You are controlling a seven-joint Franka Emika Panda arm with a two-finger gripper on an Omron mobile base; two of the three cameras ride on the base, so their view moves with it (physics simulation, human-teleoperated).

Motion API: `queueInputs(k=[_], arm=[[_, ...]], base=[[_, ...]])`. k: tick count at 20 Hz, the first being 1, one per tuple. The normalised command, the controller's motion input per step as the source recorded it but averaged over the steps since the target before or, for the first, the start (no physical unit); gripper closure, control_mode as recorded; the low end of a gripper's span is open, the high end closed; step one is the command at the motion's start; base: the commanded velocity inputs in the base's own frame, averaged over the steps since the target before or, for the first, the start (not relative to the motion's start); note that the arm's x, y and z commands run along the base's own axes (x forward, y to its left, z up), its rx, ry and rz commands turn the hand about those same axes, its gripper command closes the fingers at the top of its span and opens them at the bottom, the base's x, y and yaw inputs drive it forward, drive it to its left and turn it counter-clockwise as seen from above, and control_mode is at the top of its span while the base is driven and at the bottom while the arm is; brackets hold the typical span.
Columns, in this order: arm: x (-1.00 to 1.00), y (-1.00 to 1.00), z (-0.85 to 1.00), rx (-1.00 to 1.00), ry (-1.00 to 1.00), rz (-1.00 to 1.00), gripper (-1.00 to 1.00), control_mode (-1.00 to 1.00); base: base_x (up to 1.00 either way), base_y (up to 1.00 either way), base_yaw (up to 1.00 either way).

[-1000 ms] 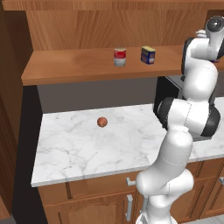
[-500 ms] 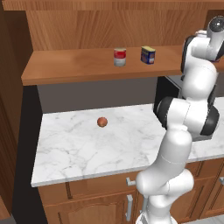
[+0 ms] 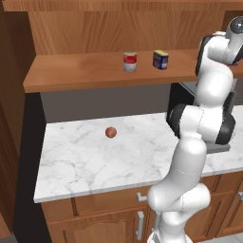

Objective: Stack two cans on top of the other two cans in the cabinet.

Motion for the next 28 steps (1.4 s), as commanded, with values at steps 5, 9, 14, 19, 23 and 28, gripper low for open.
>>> queueInputs(k=[5,9,14,19,23,28], arm=[[-0.04,-0.05,-0.01,0.0,0.0,0.0,1.0,-1.0],[-0.12,-0.05,0.0,0.0,0.0,0.0,1.0,-1.0],[-0.18,-0.01,0.0,0.0,0.0,0.0,1.0,-1.0],[-0.17,0.02,0.0,0.0,-0.01,0.0,1.0,-1.0],[-0.02,0.12,-0.06,0.0,-0.04,0.0,1.0,-1.0],[0.09,0.13,-0.09,0.0,-0.03,0.0,1.0,-1.0]], base=[[0.0,0.0,0.0],[0.0,0.0,0.0],[0.0,0.0,0.0],[0.0,0.0,0.0],[0.0,0.0,0.0],[0.0,0.0,0.0]])
